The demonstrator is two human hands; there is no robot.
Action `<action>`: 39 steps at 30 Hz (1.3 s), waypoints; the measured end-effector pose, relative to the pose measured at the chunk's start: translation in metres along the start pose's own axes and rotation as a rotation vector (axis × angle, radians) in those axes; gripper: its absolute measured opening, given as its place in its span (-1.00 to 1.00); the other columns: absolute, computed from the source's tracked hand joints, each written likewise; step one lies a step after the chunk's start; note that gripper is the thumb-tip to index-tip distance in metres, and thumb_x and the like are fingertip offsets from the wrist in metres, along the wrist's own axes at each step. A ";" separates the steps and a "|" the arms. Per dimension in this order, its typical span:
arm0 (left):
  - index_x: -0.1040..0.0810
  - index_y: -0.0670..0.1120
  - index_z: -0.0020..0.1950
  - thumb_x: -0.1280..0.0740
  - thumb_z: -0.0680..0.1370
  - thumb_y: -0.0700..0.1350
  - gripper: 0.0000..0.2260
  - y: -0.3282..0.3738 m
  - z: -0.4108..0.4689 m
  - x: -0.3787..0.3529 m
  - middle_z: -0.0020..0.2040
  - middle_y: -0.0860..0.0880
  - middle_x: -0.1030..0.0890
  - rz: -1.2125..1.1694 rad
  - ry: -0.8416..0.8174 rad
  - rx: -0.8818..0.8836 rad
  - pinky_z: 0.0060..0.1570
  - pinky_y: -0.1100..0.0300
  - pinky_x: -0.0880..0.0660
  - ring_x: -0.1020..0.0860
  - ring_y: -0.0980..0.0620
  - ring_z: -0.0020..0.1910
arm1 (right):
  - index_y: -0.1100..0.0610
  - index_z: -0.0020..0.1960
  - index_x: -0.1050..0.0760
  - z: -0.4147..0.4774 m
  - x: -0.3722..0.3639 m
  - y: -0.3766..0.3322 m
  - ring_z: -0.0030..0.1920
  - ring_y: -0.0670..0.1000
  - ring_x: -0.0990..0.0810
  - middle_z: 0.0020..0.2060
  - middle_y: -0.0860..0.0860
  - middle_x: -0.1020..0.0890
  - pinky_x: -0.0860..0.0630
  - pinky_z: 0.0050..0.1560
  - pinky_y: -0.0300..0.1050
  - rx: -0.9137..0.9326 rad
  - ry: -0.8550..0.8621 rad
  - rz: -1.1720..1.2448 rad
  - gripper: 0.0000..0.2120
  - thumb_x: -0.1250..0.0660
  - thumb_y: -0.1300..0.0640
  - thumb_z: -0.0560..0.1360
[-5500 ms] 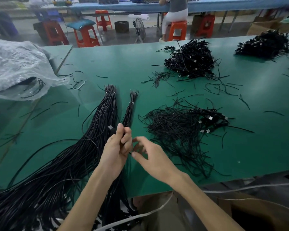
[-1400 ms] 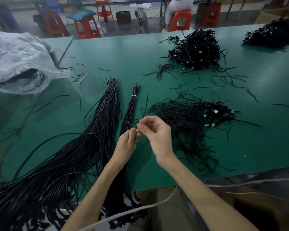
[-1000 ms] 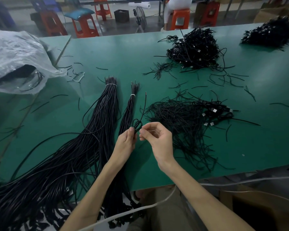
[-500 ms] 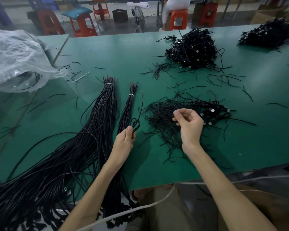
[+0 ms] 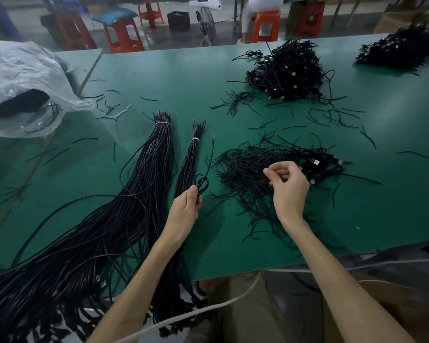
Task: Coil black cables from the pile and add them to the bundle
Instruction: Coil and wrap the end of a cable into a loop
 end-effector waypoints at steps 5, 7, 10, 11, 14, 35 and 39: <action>-0.35 -0.12 -0.19 -0.07 0.75 0.10 -0.59 0.001 0.001 0.001 -0.41 0.14 -0.31 0.022 0.004 0.003 -0.46 0.33 -0.21 -0.23 0.17 -0.47 | 0.19 0.04 -0.56 -0.017 0.000 -0.036 -0.13 0.07 -0.74 -0.17 0.02 -0.70 -0.62 -0.18 -0.16 0.010 0.008 0.444 -0.88 -0.47 0.22 0.55; -0.29 -0.09 -0.21 -0.09 0.75 0.09 -0.60 0.002 0.002 0.000 -0.39 0.11 -0.28 0.022 -0.002 -0.010 -0.44 0.27 -0.19 -0.20 0.14 -0.45 | 0.19 0.03 -0.57 -0.034 -0.020 -0.050 -0.13 0.10 -0.74 -0.16 0.06 -0.71 -0.62 -0.19 -0.18 0.003 -0.096 0.524 -0.86 -0.49 0.23 0.53; -0.29 -0.04 -0.25 -0.09 0.75 0.07 -0.60 0.002 0.002 0.001 -0.38 0.11 -0.28 0.010 0.006 -0.017 -0.39 0.20 -0.17 -0.20 0.12 -0.42 | 0.18 -0.01 -0.58 -0.065 -0.060 -0.053 -0.15 0.11 -0.75 -0.19 0.09 -0.71 -0.62 -0.20 -0.18 -0.047 -0.252 0.534 -0.88 -0.50 0.26 0.51; -0.30 -0.03 -0.26 -0.09 0.75 0.07 -0.60 0.001 0.002 0.002 -0.38 0.11 -0.28 0.005 0.008 -0.015 -0.38 0.18 -0.17 -0.21 0.12 -0.42 | 0.19 -0.02 -0.58 -0.074 -0.070 -0.050 -0.16 0.12 -0.75 -0.20 0.10 -0.70 -0.62 -0.21 -0.17 -0.072 -0.276 0.531 -0.89 -0.50 0.27 0.51; -0.29 0.01 -0.26 -0.08 0.75 0.10 -0.60 0.000 0.002 0.002 -0.40 0.13 -0.29 -0.009 0.006 -0.016 -0.37 0.17 -0.18 -0.22 0.13 -0.42 | 0.24 -0.02 -0.57 -0.089 -0.086 -0.036 -0.18 0.10 -0.75 -0.20 0.11 -0.70 -0.62 -0.23 -0.13 -0.143 -0.270 0.518 -0.89 -0.49 0.28 0.52; -0.40 0.18 -0.32 -0.08 0.73 0.15 -0.58 0.002 0.000 -0.001 -0.38 0.17 -0.38 -0.002 -0.004 -0.023 -0.42 0.32 -0.29 -0.29 0.20 -0.42 | 0.08 -0.06 -0.59 -0.091 -0.091 -0.013 -0.31 -0.01 -0.66 -0.21 -0.01 -0.70 -0.51 -0.28 -0.24 -0.205 -0.191 0.411 -0.90 -0.52 0.15 0.52; -0.36 0.16 -0.33 -0.11 0.73 0.13 -0.58 0.002 0.000 0.001 -0.39 0.15 -0.34 -0.005 0.002 -0.004 -0.42 0.30 -0.27 -0.27 0.16 -0.42 | 0.10 -0.05 -0.59 -0.093 -0.094 -0.010 -0.33 -0.03 -0.65 -0.21 0.00 -0.70 -0.51 -0.29 -0.27 -0.219 -0.267 0.385 -0.89 -0.53 0.15 0.51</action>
Point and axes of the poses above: each hand's wrist, its own z-axis towards the middle knuckle, its own x-axis out of the back of the hand, y = z × x, the point moved 10 cm from there along z, towards the middle knuckle
